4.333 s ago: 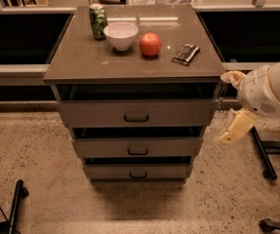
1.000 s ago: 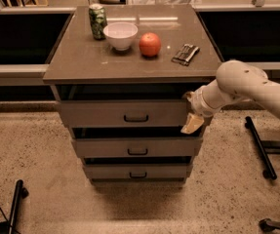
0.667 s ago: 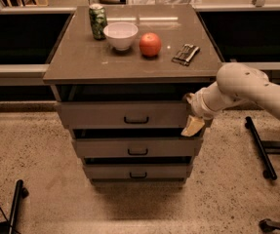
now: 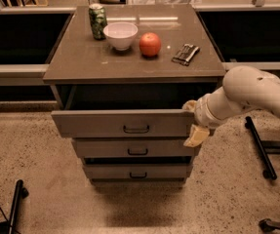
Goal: Open top drawer
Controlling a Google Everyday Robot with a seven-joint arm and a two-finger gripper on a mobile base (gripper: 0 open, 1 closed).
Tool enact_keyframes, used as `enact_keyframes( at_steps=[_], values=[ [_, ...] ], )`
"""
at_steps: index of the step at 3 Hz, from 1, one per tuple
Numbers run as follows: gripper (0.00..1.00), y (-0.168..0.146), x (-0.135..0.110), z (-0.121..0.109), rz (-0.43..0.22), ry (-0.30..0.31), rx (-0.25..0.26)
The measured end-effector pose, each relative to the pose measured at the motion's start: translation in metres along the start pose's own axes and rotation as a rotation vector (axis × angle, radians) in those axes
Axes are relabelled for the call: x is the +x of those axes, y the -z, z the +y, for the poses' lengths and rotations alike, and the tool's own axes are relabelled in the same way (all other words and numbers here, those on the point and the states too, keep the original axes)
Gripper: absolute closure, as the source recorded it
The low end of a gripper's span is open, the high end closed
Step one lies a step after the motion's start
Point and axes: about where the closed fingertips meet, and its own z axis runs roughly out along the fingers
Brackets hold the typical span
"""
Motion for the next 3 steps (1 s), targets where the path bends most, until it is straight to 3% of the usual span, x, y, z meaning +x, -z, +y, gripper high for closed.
enact_keyframes(
  at_steps=[1,3],
  values=[
    [0.25,0.013,-0.006,0.022,0.016,0.015,-0.029],
    [0.23,0.03,-0.013,0.034,0.007,0.017,-0.034]
  ],
)
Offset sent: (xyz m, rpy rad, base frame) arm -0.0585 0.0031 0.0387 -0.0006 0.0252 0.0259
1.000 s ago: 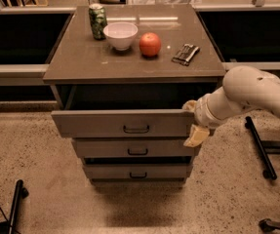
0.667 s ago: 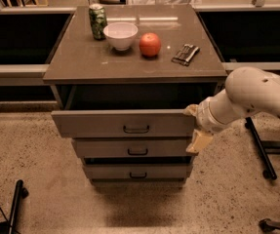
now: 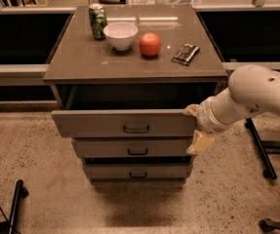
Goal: Open top drawer
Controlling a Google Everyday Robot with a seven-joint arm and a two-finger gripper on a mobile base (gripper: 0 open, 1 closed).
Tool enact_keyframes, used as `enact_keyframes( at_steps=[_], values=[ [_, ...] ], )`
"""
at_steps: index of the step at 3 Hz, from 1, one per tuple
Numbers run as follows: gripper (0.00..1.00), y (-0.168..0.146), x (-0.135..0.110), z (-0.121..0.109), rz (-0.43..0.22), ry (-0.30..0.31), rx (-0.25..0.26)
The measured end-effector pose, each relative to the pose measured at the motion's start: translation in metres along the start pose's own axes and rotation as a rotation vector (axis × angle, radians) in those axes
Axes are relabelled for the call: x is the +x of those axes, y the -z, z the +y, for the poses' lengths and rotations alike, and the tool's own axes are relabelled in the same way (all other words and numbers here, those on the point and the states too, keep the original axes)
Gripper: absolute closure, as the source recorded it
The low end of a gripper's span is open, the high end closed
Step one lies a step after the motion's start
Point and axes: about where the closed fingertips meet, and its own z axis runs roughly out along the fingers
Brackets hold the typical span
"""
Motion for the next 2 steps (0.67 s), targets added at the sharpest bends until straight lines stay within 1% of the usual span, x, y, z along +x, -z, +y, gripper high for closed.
enact_keyframes(
  at_steps=[1,2],
  values=[
    [0.25,-0.006,0.001,-0.027,0.008,0.01,0.021],
    [0.26,-0.019,0.006,-0.055,0.019,0.007,0.028]
  ],
)
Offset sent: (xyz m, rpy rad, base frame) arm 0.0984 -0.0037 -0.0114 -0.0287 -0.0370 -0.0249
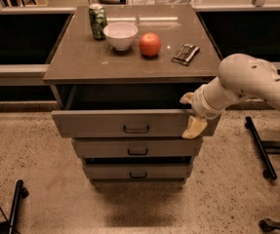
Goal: Open top drawer
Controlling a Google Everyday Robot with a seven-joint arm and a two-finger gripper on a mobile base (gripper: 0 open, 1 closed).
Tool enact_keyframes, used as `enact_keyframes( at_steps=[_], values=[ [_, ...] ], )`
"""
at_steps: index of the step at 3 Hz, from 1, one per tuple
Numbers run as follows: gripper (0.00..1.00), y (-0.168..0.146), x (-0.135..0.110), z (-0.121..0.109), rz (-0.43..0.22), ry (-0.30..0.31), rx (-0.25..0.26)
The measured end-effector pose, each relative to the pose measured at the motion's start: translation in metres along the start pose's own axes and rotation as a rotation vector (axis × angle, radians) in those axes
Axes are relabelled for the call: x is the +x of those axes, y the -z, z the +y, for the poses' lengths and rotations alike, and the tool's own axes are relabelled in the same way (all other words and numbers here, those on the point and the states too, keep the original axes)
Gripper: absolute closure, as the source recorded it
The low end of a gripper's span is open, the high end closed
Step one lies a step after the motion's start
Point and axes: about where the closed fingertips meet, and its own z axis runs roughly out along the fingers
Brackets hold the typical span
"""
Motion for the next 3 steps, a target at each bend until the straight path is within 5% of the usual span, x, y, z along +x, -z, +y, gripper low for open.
enact_keyframes(
  at_steps=[1,2,3],
  values=[
    [0.31,-0.025,0.012,-0.023,0.027,-0.024,-0.014],
    [0.49,-0.038,0.026,-0.03,0.046,-0.054,-0.028],
    [0.5,-0.04,0.029,-0.029,0.053,-0.06,-0.038]
  ],
)
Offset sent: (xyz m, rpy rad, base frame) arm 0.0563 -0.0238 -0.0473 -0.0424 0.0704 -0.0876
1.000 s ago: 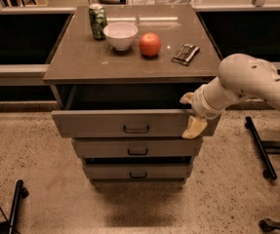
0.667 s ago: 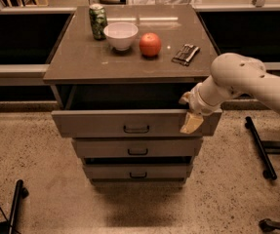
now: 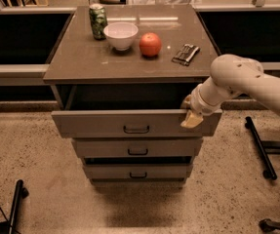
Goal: Open top drawer
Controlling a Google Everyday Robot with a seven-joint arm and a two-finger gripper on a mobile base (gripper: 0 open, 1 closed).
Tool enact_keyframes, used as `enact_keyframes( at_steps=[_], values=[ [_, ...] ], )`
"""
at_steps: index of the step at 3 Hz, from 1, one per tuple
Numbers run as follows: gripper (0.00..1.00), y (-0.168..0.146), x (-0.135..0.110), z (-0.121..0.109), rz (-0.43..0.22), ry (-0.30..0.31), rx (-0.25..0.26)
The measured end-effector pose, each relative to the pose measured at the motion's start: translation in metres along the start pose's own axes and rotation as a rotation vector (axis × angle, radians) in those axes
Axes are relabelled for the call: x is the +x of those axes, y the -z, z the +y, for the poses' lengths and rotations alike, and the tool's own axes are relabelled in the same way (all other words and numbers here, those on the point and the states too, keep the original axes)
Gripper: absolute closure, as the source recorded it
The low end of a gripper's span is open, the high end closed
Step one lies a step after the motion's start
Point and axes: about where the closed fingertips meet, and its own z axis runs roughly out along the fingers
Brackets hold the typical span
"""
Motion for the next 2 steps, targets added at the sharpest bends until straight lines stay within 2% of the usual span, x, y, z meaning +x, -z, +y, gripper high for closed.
enact_keyframes(
  at_steps=[2],
  values=[
    [0.49,0.019,-0.01,0.041,0.019,0.045,-0.058]
  ],
)
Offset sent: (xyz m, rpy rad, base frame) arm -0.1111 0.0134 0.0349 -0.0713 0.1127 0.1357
